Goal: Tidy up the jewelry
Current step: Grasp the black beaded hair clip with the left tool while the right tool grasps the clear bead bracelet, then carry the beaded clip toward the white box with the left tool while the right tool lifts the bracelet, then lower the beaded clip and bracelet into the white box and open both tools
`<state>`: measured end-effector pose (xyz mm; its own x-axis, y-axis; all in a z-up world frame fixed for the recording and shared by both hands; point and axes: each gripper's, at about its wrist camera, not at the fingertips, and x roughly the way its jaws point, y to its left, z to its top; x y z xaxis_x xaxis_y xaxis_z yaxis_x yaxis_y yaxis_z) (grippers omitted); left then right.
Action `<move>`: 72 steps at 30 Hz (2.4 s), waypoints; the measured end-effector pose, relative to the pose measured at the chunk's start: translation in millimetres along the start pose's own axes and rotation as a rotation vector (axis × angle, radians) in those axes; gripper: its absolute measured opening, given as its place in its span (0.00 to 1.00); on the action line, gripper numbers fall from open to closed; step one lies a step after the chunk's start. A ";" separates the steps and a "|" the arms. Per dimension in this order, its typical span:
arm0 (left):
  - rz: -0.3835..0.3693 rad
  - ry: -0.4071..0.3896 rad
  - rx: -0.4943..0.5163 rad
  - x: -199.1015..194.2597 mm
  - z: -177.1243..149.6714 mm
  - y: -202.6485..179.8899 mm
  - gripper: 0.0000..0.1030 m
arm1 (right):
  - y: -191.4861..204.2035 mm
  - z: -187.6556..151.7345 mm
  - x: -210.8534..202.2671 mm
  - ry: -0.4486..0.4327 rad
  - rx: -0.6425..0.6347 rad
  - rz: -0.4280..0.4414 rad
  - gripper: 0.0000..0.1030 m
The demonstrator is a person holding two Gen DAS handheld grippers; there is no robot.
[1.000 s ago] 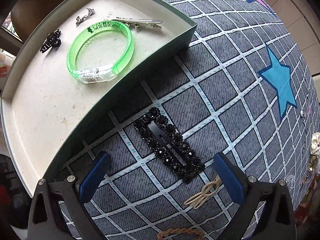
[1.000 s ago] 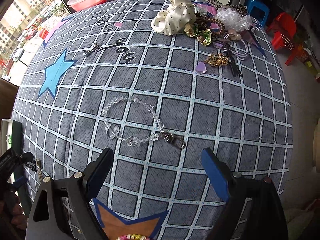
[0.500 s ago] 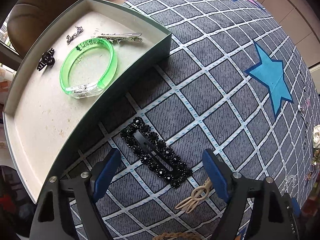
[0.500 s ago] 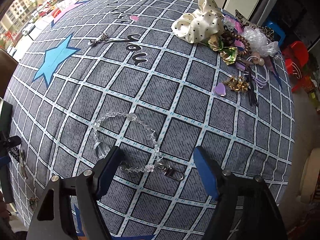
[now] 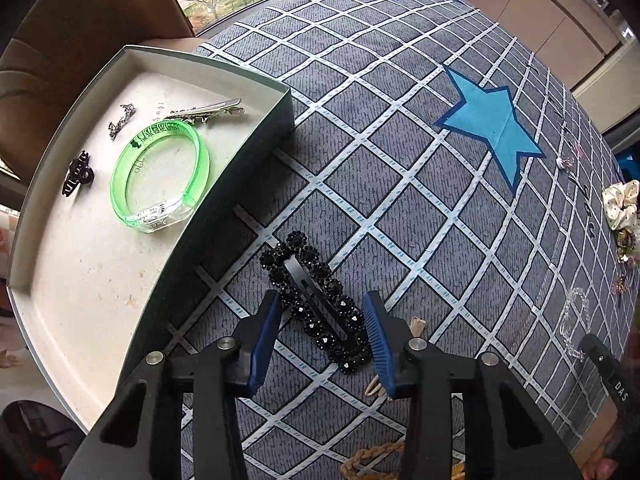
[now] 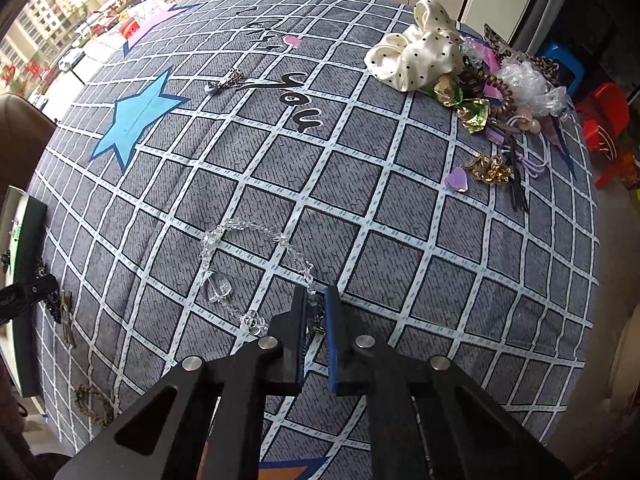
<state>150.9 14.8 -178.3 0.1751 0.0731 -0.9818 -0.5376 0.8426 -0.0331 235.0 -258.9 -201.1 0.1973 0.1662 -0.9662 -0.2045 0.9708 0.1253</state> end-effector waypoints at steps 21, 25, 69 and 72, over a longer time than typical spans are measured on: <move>-0.107 -0.116 0.326 -65.6 -18.5 28.0 0.49 | 26.1 -23.7 -66.5 -0.022 0.180 0.159 0.09; -0.117 -0.131 0.352 -77.3 -14.5 44.0 0.49 | 45.4 -24.0 -82.4 -0.039 0.173 0.150 0.09; -0.025 -0.082 0.124 -49.2 -2.8 287.5 0.49 | 402.0 -54.2 -40.2 0.200 -0.206 0.465 0.08; -0.023 -0.072 0.140 -36.7 1.4 283.8 0.49 | 402.1 -56.7 -16.7 0.233 -0.193 0.445 0.08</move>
<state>-6.9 252.0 -151.3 0.2476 0.0873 -0.9649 -0.4135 0.9102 -0.0238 95.1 118.9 -147.4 -0.1626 0.4905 -0.8561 -0.3962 0.7622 0.5119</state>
